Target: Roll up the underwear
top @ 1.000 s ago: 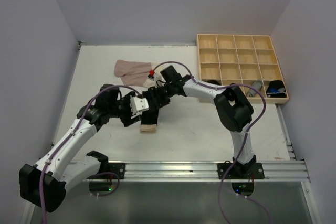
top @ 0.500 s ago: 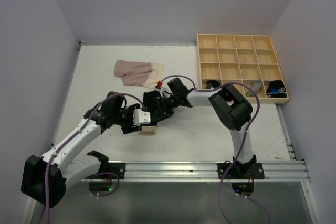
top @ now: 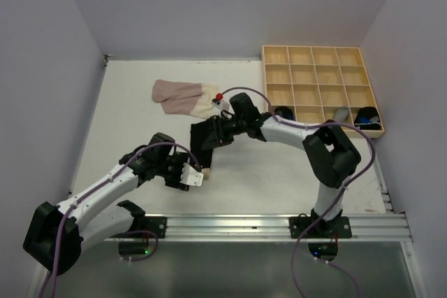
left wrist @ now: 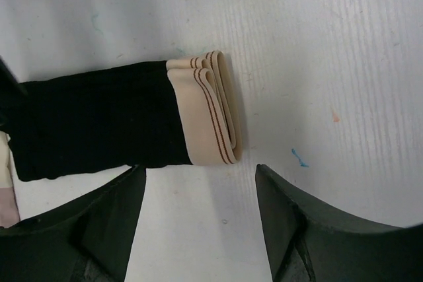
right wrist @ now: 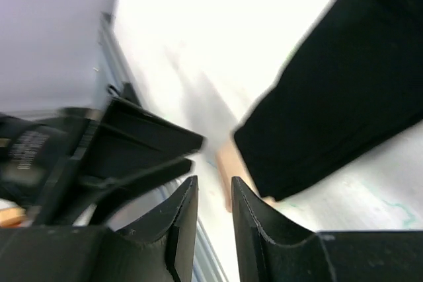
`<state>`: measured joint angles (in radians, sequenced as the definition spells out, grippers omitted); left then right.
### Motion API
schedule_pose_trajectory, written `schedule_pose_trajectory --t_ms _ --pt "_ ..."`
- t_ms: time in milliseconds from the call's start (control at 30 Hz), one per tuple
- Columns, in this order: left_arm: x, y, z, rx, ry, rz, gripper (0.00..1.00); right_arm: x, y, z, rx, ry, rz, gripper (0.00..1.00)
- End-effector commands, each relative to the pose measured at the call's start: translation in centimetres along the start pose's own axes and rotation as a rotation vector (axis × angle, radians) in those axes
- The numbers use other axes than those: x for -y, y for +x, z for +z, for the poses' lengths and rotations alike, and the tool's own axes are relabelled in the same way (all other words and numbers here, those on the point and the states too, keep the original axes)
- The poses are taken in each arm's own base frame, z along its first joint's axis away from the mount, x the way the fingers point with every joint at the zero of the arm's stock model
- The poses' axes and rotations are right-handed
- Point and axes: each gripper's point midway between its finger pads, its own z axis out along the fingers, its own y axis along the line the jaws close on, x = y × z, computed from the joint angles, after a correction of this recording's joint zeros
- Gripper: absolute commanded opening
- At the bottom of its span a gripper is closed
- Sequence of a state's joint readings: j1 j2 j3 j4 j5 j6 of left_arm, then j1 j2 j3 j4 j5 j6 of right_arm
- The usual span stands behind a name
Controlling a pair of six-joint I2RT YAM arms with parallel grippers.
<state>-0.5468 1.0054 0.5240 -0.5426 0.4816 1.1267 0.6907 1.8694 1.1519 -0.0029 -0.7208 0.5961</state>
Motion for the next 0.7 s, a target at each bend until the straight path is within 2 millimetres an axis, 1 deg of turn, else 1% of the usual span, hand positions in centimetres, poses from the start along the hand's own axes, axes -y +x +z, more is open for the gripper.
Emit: schedule_pose_trajectory --t_ms 0,33,67,100,133,167,200,233,267,300,333,367,400,433,533,667 --pt "-1.3 -0.9 -0.4 0.029 -0.049 0.098 0.71 -2.9 -1.9 -1.1 0.09 -0.031 0.007 0.31" --pt "-1.2 -0.8 -0.2 0.027 -0.039 0.093 0.71 -3.5 -2.1 -0.7 0.1 -0.061 -0.001 0.31" --pt "-1.2 -0.8 -0.2 0.026 -0.034 0.093 0.71 -3.1 -1.4 0.3 0.076 -0.068 0.048 0.31" --pt "-1.3 -0.8 0.0 0.025 -0.03 0.088 0.71 -3.1 -0.8 1.0 0.06 -0.079 0.062 0.31" --pt "-1.3 -0.9 0.0 0.027 -0.027 0.09 0.71 -3.2 -0.8 1.7 0.067 -0.102 0.057 0.31" --pt "-1.3 -0.9 0.1 0.031 -0.022 0.093 0.71 -2.2 0.0 2.9 0.044 -0.099 0.107 0.31" --pt "-1.3 -0.9 0.2 0.031 -0.015 0.108 0.7 -1.7 1.0 3.6 0.026 -0.099 0.127 0.31" --pt "-1.0 -0.9 0.3 0.03 -0.005 0.118 0.7 -1.4 1.1 4.3 0.031 -0.117 0.126 0.31" --pt "-0.8 -0.8 0.4 0.027 0.006 0.128 0.7 -1.0 1.5 4.7 0.027 -0.126 0.162 0.31" --pt "-0.6 -0.7 0.5 0.022 0.018 0.143 0.7 0.7 2.9 5.6 0.002 -0.111 0.204 0.31" --pt "-0.2 -0.7 0.7 0.017 0.033 0.151 0.7 1.0 2.9 5.9 0.014 -0.124 0.204 0.3" --pt "-0.1 -0.6 0.9 0.01 0.038 0.158 0.7 1.6 3.4 6.2 0.006 -0.122 0.225 0.3" --pt "0.2 -0.4 1.1 0.004 0.053 0.165 0.7 2.9 4.6 6.8 -0.017 -0.103 0.251 0.3" --pt "0.4 -0.5 1.4 0.003 0.061 0.175 0.7 3.3 4.8 7.0 -0.014 -0.102 0.25 0.3" --pt "0.6 -0.4 2.1 -0.003 0.064 0.191 0.69 5.1 6.3 7.6 -0.04 -0.072 0.283 0.29" --pt "0.8 -0.1 2.9 -0.016 0.077 0.215 0.65 6.5 7.6 8.0 -0.065 -0.049 0.311 0.29"
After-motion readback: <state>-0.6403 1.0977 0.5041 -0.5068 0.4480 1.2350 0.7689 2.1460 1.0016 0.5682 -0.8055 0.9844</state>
